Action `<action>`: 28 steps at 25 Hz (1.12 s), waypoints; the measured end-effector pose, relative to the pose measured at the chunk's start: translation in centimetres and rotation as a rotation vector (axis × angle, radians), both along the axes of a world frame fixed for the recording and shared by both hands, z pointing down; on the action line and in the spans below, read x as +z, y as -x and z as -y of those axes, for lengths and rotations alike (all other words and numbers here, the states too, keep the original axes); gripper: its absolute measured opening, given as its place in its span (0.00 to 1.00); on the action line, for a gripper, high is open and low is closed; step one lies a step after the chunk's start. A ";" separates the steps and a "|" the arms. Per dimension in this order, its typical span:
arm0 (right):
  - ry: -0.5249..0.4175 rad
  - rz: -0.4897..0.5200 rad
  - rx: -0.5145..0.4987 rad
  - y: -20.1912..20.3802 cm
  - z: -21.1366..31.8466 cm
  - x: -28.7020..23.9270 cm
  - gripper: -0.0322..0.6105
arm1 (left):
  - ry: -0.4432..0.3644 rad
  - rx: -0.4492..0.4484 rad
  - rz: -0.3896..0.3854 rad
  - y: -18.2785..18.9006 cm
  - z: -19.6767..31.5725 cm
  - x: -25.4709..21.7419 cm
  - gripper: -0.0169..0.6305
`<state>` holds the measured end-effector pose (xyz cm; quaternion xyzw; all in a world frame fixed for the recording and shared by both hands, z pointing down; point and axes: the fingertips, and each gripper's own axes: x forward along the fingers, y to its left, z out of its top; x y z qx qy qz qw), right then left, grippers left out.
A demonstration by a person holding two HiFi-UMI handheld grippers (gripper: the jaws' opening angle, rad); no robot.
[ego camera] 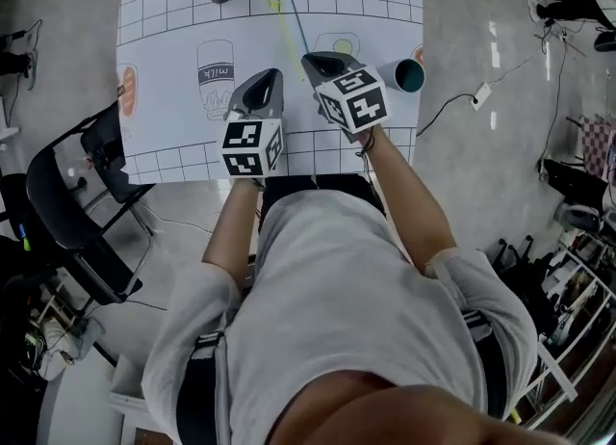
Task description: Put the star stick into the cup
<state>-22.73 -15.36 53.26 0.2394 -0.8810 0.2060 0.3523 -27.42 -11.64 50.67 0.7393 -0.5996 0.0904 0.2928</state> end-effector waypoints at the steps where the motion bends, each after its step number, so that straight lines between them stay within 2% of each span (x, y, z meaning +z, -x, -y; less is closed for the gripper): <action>1: 0.007 -0.016 0.006 0.5 0.7 0.5 0.05 | 0.007 0.008 -0.003 0.5 0.4 0.5 0.03; 6: 0.054 -0.080 0.017 3.0 2.6 3.2 0.05 | 0.035 0.025 -0.040 2.3 1.5 2.5 0.03; 13: 0.104 -0.219 0.017 5.0 5.6 8.1 0.05 | 0.069 0.021 -0.081 4.4 1.8 4.4 0.03; 16: 0.115 -0.271 0.006 5.6 6.7 9.7 0.16 | 0.078 0.013 -0.090 5.4 2.0 4.9 0.03; 22: 0.135 -0.333 0.016 6.2 7.8 11.7 0.18 | 0.092 0.000 -0.096 6.8 2.0 5.5 0.03; 24: 0.135 -0.350 0.025 6.2 8.0 12.2 0.18 | 0.094 -0.001 -0.097 7.0 1.9 5.6 0.03; 26: 0.128 -0.360 0.043 6.0 8.3 12.3 0.11 | 0.095 -0.001 -0.100 7.1 1.8 5.7 0.03; 28: 0.127 -0.354 0.054 5.9 8.4 12.3 0.10 | 0.101 -0.002 -0.102 7.3 1.7 5.9 0.03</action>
